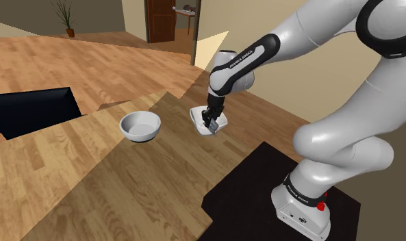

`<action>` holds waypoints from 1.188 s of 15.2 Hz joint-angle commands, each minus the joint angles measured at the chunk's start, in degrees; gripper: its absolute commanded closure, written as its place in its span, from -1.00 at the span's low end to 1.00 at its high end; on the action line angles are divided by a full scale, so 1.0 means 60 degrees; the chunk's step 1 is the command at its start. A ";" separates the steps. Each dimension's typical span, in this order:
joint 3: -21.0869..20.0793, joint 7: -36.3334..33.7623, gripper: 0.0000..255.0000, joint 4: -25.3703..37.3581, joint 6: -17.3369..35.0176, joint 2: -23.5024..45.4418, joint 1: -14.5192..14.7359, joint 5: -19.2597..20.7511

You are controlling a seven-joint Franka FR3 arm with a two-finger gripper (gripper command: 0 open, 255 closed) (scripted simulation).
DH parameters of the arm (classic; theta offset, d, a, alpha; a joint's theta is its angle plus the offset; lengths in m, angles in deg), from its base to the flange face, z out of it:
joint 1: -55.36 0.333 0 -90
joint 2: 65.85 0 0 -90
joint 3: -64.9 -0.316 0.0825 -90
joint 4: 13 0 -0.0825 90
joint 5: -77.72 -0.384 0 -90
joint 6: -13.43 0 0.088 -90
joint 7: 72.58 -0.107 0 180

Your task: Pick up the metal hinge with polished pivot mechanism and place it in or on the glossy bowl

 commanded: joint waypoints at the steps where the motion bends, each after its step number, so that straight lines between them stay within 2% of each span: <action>1: 0.0157 -0.0337 1.00 0.0549 -0.0095 0.0724 -0.0261 0.0995; 5: 0.0851 -0.0740 1.00 0.1801 -0.0506 0.2068 -0.0275 0.2533; 9: 0.1538 -0.0828 1.00 0.3225 -0.1089 0.3266 -0.0062 0.3552; 14: 0.2268 -0.0645 1.00 0.5246 -0.1962 0.4679 0.0329 0.4355; 18: 0.2456 -0.0737 1.00 0.5305 -0.1736 0.5011 0.0469 0.4589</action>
